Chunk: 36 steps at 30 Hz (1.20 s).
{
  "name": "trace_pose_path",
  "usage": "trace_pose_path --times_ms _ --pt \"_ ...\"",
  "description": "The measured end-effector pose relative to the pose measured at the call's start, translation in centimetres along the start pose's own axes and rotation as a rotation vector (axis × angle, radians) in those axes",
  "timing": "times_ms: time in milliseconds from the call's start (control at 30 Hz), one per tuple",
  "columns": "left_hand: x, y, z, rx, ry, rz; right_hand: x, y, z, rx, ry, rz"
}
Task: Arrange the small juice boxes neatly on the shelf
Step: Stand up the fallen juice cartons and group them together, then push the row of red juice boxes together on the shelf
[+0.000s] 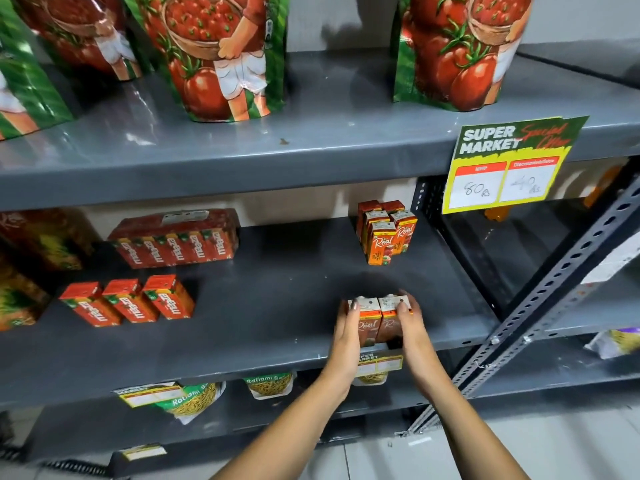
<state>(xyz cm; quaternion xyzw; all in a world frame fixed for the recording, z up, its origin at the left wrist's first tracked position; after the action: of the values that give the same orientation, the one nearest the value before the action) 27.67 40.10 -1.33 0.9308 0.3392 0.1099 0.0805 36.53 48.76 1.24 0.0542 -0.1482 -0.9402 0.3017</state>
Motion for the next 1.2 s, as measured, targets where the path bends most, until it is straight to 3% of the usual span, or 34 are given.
trace_pose_path --times_ms 100,133,267,333,400,500,567,667,800,1200 --pt "-0.8 1.5 -2.4 0.153 -0.143 -0.089 -4.3 1.3 0.5 -0.091 -0.002 -0.28" --pt "-7.2 1.5 -4.0 0.27 -0.126 -0.277 0.0 0.4 2.6 -0.154 0.013 -0.268" --pt "-12.1 3.8 -10.7 0.7 -0.275 -0.416 -3.2 5.3 9.0 -0.6 -0.015 -0.573" --pt "-17.6 5.5 -14.4 0.887 -0.373 -0.554 -1.1 6.3 10.9 -0.768 0.002 -0.558" --pt "-27.2 7.1 -16.8 0.929 -0.381 -0.836 4.7 5.7 12.0 -0.783 -0.02 -0.463" --pt "-42.0 8.1 -16.2 0.694 -0.129 -1.099 16.0 2.7 10.5 -0.578 -0.098 -0.199" --pt "-47.2 7.4 -15.2 0.494 -0.108 -1.074 23.9 0.0 7.5 -0.292 -0.087 -0.019" --pt "-48.4 4.2 -12.8 0.29 -0.147 -0.889 31.9 -2.2 3.2 0.063 -0.03 0.222" --pt "-47.3 0.2 -10.3 0.126 -0.094 -0.624 38.1 -1.6 2.2 0.067 -0.005 0.315" --pt "-43.9 -1.2 -9.5 0.113 0.05 -0.461 41.2 -0.5 1.2 0.061 -0.002 0.149"
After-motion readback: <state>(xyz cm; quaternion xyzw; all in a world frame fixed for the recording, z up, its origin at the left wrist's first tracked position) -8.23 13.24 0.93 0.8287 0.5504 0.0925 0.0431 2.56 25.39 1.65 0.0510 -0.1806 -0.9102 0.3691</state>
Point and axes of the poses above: each hand's wrist, its own y-axis away from the middle knuckle, its own x-axis out of the palm, z = x × y, the point moved 8 cm from there along -y, towards the middle knuckle, and after that the axes turned 10 degrees about x, right-handed, at the moved point
